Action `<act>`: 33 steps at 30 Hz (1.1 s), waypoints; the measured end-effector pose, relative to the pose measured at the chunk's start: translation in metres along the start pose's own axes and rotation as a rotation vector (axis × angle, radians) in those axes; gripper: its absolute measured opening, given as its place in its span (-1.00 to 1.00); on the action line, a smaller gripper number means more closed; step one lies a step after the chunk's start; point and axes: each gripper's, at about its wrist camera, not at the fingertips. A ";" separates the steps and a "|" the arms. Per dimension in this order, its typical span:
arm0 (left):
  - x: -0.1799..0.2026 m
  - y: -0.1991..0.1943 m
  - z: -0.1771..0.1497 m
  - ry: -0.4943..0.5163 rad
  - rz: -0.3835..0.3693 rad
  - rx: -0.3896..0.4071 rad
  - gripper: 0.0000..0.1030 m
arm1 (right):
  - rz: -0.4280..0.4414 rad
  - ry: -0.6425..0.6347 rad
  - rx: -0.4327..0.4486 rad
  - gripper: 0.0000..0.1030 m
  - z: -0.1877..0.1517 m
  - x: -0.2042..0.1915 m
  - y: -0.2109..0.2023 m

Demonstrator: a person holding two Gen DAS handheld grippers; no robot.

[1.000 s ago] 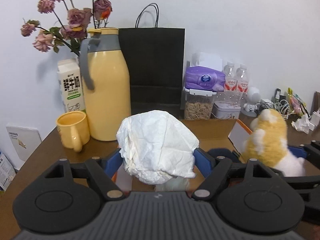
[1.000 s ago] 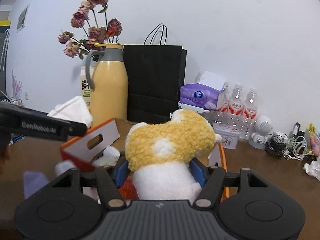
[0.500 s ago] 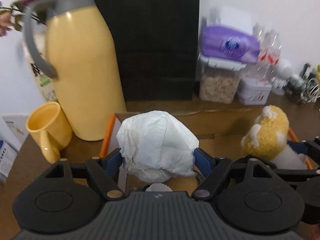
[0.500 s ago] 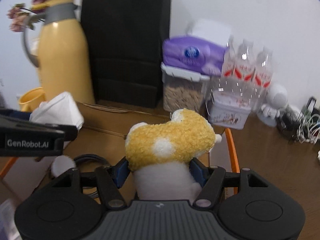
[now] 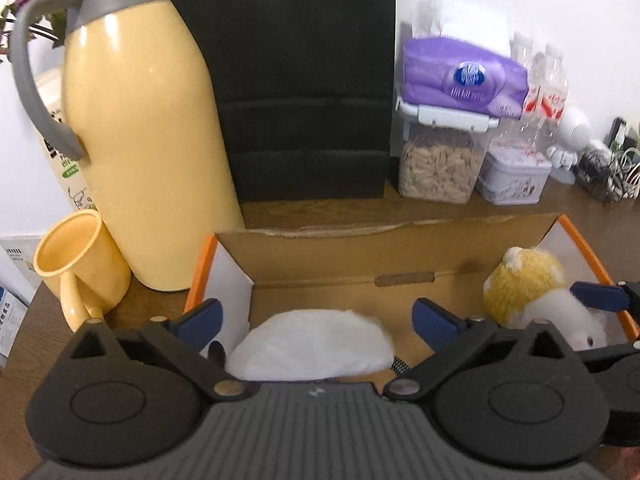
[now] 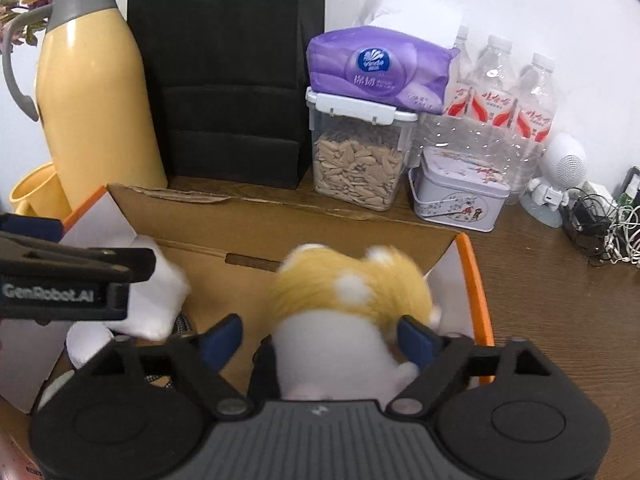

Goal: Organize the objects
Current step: 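Open both tools to drop the cloth and plush toy into the box, then move the right tool to the small yellow block and grasp it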

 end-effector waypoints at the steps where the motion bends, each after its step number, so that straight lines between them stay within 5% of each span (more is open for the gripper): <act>1: 0.000 -0.003 0.000 -0.003 -0.003 0.006 1.00 | 0.004 0.002 0.007 0.72 -0.001 0.001 -0.002; 3: 0.001 -0.009 -0.001 -0.006 -0.016 0.018 1.00 | 0.012 0.007 0.018 1.00 -0.002 0.001 -0.009; 18: -0.003 -0.132 -0.068 0.018 -0.083 0.226 1.00 | 0.022 -0.058 0.276 1.00 -0.058 0.005 -0.126; 26: -0.033 -0.168 -0.139 -0.042 -0.057 0.179 1.00 | 0.058 -0.096 0.345 1.00 -0.127 -0.003 -0.181; 33: -0.055 -0.197 -0.199 -0.103 -0.026 0.158 1.00 | 0.116 -0.075 0.314 1.00 -0.180 -0.014 -0.205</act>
Point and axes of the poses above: each gripper's, at about its wrist camera, not at the fingertips, and y roughly the way its jaws point, x to its right, z to its top, and after that the axes turned 12 degrees about -z, right-handed
